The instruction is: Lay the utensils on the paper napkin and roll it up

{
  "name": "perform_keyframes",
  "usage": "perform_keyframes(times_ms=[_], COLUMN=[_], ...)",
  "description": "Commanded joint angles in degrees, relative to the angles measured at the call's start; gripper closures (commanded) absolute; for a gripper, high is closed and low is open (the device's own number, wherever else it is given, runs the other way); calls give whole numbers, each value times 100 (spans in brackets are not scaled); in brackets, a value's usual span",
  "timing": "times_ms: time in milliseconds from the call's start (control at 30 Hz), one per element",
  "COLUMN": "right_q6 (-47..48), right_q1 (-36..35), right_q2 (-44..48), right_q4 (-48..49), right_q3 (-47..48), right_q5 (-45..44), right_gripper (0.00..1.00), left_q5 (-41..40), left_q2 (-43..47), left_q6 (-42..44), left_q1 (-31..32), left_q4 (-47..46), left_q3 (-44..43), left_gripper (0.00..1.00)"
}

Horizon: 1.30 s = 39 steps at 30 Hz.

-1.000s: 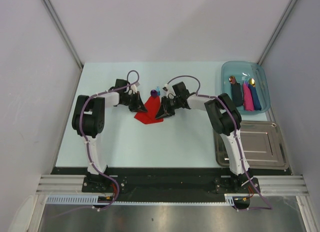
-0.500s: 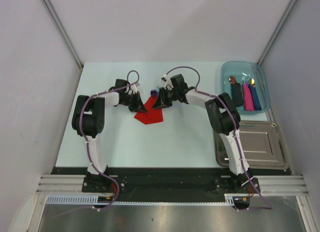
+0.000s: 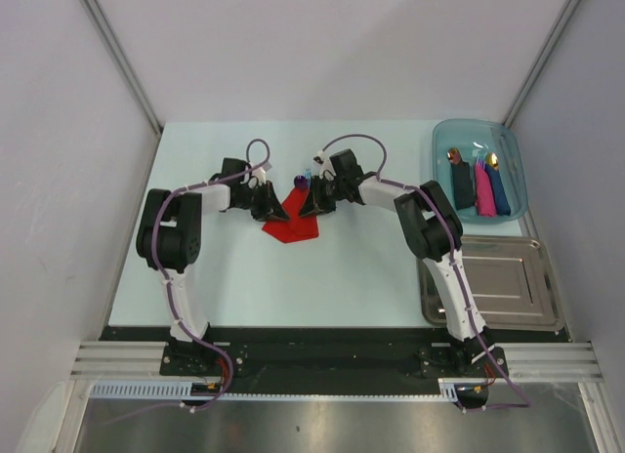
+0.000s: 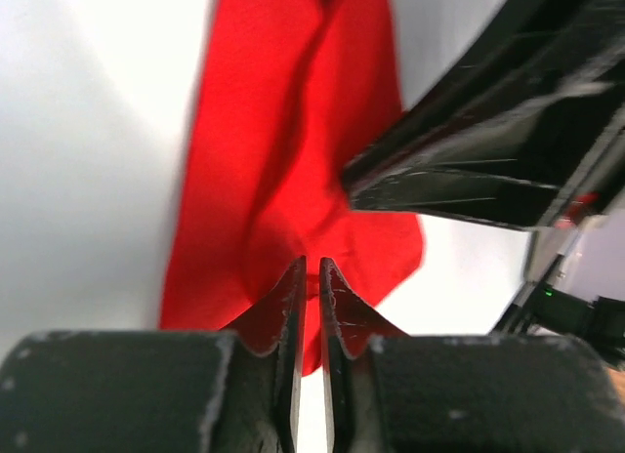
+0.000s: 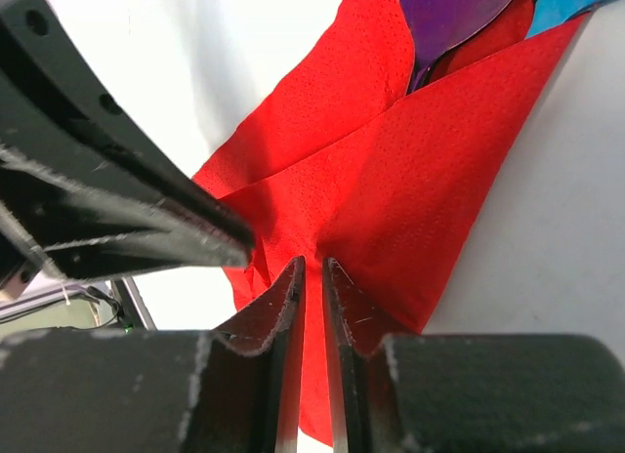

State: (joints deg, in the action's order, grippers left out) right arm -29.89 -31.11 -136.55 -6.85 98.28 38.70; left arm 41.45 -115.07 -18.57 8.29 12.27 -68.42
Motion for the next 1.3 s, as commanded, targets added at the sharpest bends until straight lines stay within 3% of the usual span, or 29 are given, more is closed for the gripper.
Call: perform_keyframes(times_ms=[0, 167, 400, 667, 967, 1100, 1267], right_q6=[54, 1, -52, -465, -334, -316, -360], right_q1=[-70, -70, -53, -158, -158, -149, -132], right_q2=[-205, -170, 102, 805, 542, 305, 243], right_q4=[-106, -71, -53, 105, -246, -457, -493], right_q3=[-63, -63, -37, -713, -749, -757, -784], right_q5=[-196, -170, -47, 42, -187, -371, -372], right_gripper=[83, 83, 82, 79, 82, 83, 84], left_q5=[513, 338, -269, -419, -401, -6, 162], left_q2=[345, 99, -227, -227, -165, 71, 896], left_q6=[-121, -305, -112, -42, 11, -182, -165], left_q1=[137, 173, 102, 93, 85, -47, -425], left_q4=[-427, -445, 91, 197, 223, -180, -287], left_q3=[31, 119, 92, 84, 119, 250, 619], left_gripper=[85, 88, 100, 100, 100, 91, 66])
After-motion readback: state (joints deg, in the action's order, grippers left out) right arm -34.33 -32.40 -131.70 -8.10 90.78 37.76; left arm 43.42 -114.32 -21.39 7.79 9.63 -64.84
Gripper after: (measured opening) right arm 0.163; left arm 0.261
